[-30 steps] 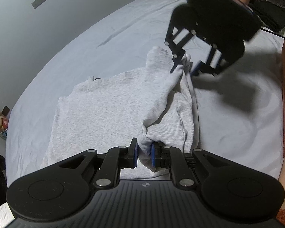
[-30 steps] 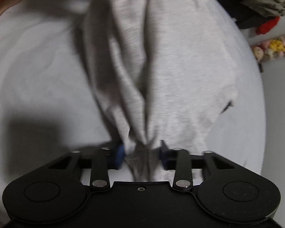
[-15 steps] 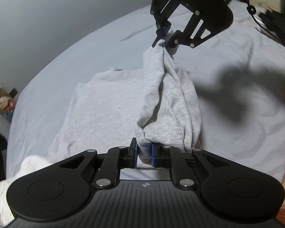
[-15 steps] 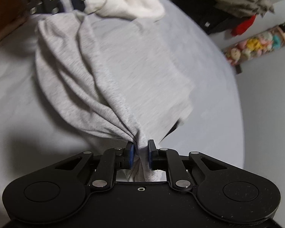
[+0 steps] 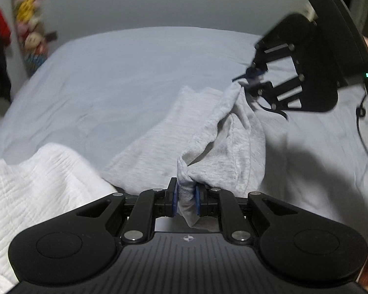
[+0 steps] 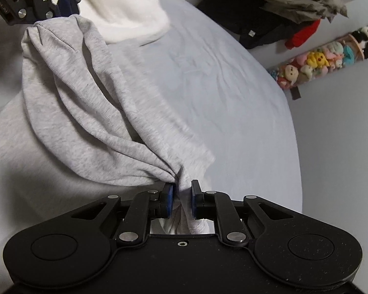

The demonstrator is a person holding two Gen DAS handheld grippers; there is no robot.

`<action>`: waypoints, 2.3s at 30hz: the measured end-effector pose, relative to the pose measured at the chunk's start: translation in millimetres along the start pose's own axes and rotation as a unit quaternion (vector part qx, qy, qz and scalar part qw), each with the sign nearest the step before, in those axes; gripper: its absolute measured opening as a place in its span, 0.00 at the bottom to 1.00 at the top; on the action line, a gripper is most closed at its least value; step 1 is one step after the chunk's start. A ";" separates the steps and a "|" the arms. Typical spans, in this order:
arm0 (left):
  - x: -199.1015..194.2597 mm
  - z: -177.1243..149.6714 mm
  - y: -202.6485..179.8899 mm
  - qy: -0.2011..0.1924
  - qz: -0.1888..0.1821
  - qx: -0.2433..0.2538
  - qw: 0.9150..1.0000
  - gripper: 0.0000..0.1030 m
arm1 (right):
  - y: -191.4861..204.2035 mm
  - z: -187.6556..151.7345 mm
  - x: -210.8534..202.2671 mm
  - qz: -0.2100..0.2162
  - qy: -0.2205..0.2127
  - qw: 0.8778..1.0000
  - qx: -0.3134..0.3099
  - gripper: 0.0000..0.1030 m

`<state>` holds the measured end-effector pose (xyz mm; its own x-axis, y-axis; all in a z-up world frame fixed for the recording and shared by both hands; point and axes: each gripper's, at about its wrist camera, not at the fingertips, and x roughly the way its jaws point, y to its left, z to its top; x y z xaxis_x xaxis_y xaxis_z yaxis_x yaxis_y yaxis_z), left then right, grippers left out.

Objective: Fold clothes

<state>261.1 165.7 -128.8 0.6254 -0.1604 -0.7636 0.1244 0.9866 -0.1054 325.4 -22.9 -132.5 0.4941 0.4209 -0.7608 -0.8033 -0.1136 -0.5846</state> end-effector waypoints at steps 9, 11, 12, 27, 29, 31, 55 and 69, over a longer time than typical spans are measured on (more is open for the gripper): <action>15.3 -5.2 36.7 -0.001 0.003 -0.064 0.998 0.29 | -30.4 13.3 53.2 0.023 0.000 0.996 0.084 0.27; 6.7 -5.8 39.9 -0.010 0.014 -0.073 0.997 0.33 | -37.7 11.6 54.4 0.026 -0.001 0.993 0.115 0.34; 1.8 -6.1 41.7 -0.015 0.021 -0.079 0.997 0.33 | -47.2 9.4 55.4 0.033 -0.001 0.987 0.155 0.35; -60.4 0.3 -32.3 -0.063 0.050 0.036 0.996 0.28 | -56.0 -17.5 10.6 0.014 0.006 0.971 0.237 0.34; -55.3 1.1 -55.1 -0.060 0.026 0.071 0.995 0.27 | -45.0 -22.1 6.6 0.024 0.011 0.971 0.236 0.15; -44.6 1.1 -75.2 -0.055 0.013 0.099 0.993 0.27 | -33.5 -24.8 9.1 0.028 0.020 0.971 0.237 0.13; 84.0 37.5 -44.2 0.037 0.072 0.049 0.995 0.17 | 3.2 -102.3 45.1 0.070 0.043 0.933 0.350 0.19; 19.6 29.1 -48.2 0.028 0.114 0.087 0.989 0.42 | 20.4 -84.6 -12.8 0.068 0.041 0.916 0.394 0.50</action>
<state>289.7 114.1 -120.1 0.6100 0.0714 -0.7892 0.1196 0.9762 0.1808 330.9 -106.8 -158.6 0.3685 0.3793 -0.8487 -0.8341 0.5381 -0.1216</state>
